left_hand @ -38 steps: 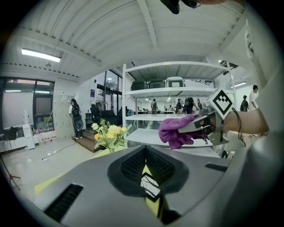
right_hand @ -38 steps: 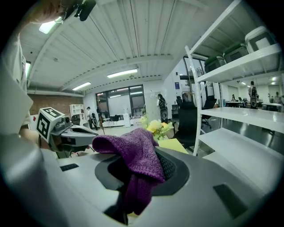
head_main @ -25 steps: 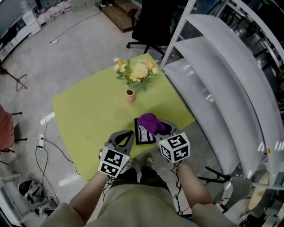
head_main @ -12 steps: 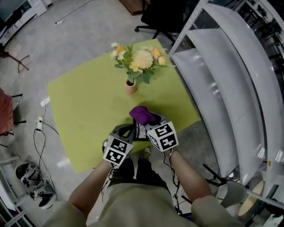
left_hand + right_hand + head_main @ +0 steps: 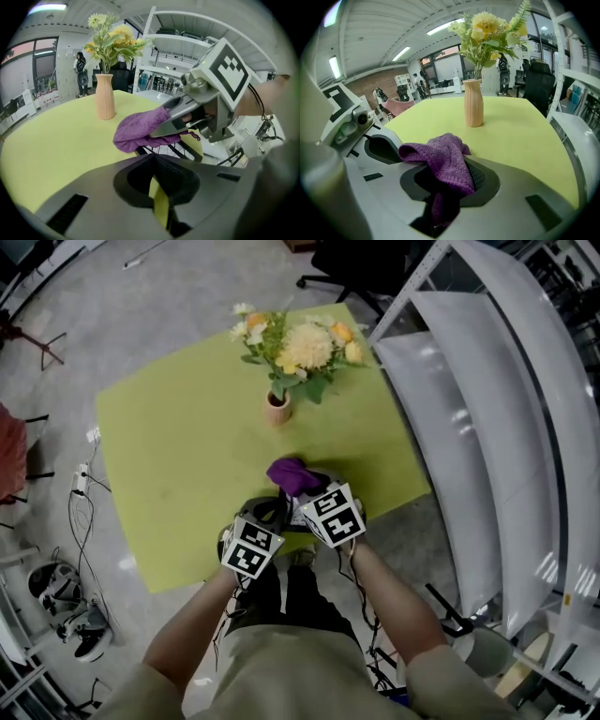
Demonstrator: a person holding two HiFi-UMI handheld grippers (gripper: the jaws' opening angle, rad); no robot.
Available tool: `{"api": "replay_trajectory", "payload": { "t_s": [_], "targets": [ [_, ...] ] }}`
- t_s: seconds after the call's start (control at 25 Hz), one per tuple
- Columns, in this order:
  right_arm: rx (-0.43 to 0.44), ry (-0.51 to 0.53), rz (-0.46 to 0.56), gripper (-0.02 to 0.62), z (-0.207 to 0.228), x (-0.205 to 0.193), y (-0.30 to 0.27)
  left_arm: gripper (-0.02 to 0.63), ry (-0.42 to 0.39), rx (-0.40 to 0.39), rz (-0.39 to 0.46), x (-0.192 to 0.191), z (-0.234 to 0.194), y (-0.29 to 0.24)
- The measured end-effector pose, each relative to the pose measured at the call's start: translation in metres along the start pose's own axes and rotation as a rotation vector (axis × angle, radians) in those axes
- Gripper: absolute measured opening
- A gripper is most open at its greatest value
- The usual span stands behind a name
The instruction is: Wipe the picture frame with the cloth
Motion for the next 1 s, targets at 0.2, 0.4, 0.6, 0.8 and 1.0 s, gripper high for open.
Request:
{"api": "replay_trajectory", "payload": {
  "t_s": [0.2,0.4,0.6,0.8,1.0],
  "targets": [
    [-0.037,0.073,-0.064,0.101,0.0,-0.006,-0.002,0.008,0.005,0.028,0.02,-0.006,-0.002,-0.004],
    [-0.091,0.036,-0.086,0.101,0.013,-0.02,0.014,0.008,-0.021,0.04,-0.006,-0.004,0.0,-0.006],
    [-0.149,-0.039,-0.085,0.098,0.025,-0.032,0.035,0.009,-0.015,0.045,0.009,-0.006,-0.001,-0.006],
    [-0.124,-0.111,-0.016,0.097,0.022,-0.031,0.064,0.008,-0.01,0.043,-0.006,-0.007,0.001,-0.006],
    [-0.034,-0.08,0.018,0.098,-0.008,-0.021,0.068,0.008,0.017,0.004,-0.015,-0.019,0.01,0.006]
  ]
}}
Point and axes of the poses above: the fingertips, and each gripper's own axes: y backward along the fingers, z to its right, x out of its top, the point moved 10 cm from there along y, backward along the fingers, and after that the axes turned 6 degrees about -z, right-handed, at the moved point
